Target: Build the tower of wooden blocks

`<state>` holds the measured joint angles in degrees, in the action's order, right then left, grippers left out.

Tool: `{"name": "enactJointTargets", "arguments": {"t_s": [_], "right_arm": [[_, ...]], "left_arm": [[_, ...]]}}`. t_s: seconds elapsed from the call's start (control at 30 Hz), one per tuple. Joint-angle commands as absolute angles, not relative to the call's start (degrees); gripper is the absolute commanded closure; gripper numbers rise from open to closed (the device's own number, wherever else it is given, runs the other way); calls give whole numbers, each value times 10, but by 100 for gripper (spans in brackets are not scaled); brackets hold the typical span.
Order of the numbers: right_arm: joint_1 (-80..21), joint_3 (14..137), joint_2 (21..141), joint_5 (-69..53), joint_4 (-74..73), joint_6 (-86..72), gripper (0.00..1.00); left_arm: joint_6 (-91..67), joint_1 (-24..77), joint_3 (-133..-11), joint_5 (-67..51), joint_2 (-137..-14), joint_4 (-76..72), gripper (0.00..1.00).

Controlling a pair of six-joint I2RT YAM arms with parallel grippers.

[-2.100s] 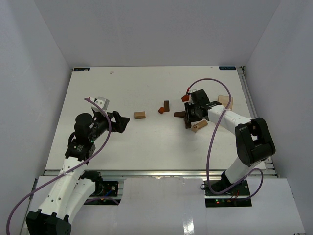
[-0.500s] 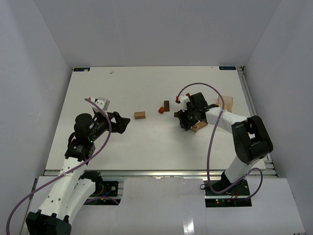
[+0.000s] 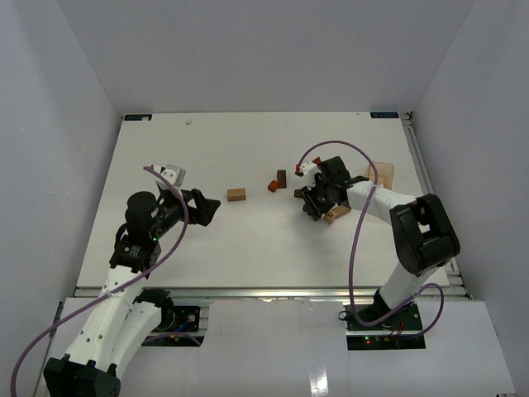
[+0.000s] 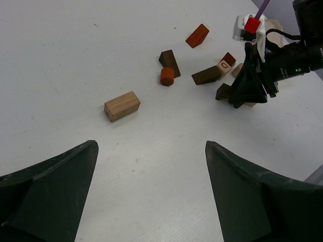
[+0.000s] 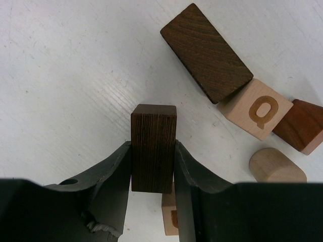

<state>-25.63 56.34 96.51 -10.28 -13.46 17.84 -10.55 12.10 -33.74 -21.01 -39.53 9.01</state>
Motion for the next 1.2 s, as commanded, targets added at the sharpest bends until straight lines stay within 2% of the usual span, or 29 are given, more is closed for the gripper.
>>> {"name": "enactJointTargets", "arguments": {"t_s": [0.0,0.2,0.4,1.0,1.17], "right_arm": [[-254,554,936,-148,-135,228,92],[-255,629,911,-292,-227,365,92],[-263,739,952,-406,-337,498,92],[-329,1041,1206,-398,-456,588,92],[-340,1080,1253,-394,-462,586,92]], "left_arm": [[-105,120,-336,-220,-385,84,2],[-104,120,-335,-221,-385,84,2],[-102,119,-333,-214,-377,83,2],[-99,119,-332,-211,-370,83,2],[-100,119,-332,-211,-363,82,2]]}}
